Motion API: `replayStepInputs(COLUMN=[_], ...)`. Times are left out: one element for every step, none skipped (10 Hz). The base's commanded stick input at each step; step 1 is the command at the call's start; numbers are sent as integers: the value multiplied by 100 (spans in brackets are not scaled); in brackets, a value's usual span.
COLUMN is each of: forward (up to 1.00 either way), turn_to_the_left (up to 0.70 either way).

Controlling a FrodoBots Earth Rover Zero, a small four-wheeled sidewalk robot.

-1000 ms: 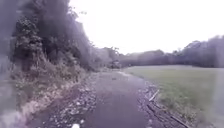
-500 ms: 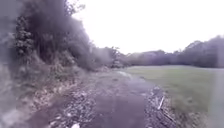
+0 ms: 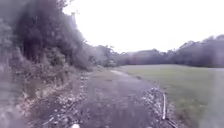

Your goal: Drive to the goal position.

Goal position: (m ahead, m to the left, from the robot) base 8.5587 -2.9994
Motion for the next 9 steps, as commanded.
replayStepInputs(forward=[70,70,70,70,70,70,70,70,70], turn_to_the_left=[0,-35,-35,-35,-35,-35,-35,-35,-35])
